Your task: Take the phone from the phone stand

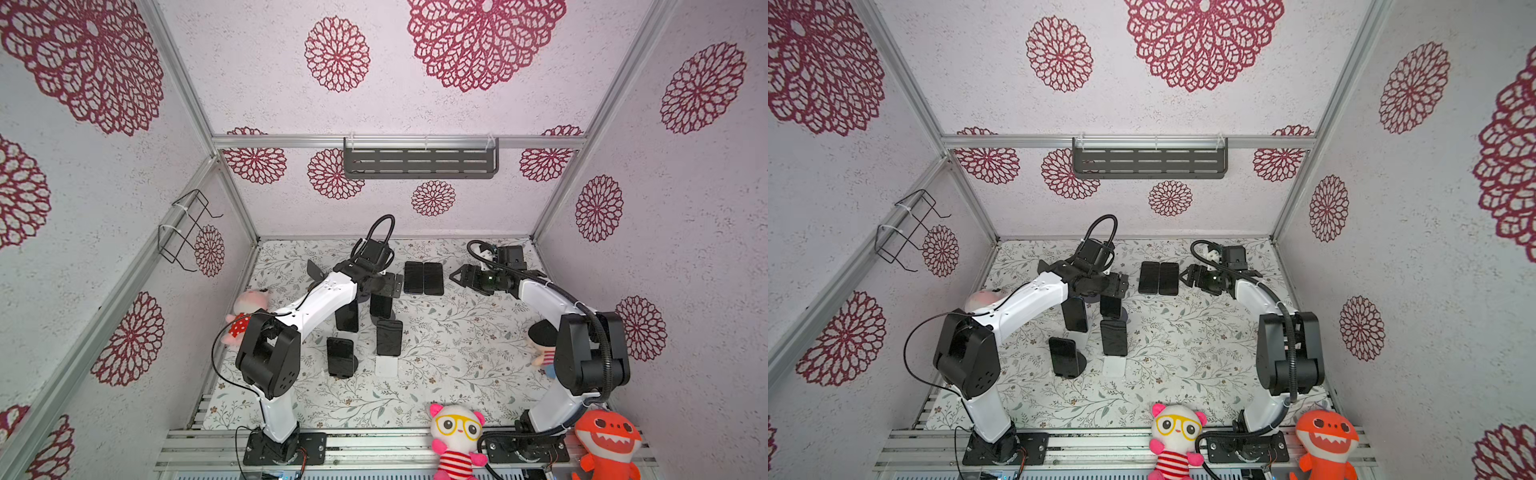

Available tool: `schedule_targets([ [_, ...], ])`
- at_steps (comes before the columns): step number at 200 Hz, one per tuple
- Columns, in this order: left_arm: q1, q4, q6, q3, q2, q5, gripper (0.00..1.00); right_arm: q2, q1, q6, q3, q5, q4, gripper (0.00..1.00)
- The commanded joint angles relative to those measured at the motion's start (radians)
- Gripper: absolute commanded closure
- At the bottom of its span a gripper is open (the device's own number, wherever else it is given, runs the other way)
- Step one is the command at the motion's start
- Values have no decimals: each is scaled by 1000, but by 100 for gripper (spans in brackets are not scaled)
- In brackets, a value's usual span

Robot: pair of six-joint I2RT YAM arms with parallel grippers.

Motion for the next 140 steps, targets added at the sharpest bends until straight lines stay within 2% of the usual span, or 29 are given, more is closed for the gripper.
schedule_targets([
  [1,-4,23,-10,-12,11,-22,1,-14,-7,-4,-14,-23,38,18],
  [56,-4,12,-10,-5,25,-28,4,-7,-8,-2,-16,-30,47,18],
  [95,-4,12,-11,0,26,-25,13,-6,-10,-4,-18,-36,47,19],
  [140,-5,-6,-11,19,25,-53,19,-9,-11,-5,-24,-32,47,18],
])
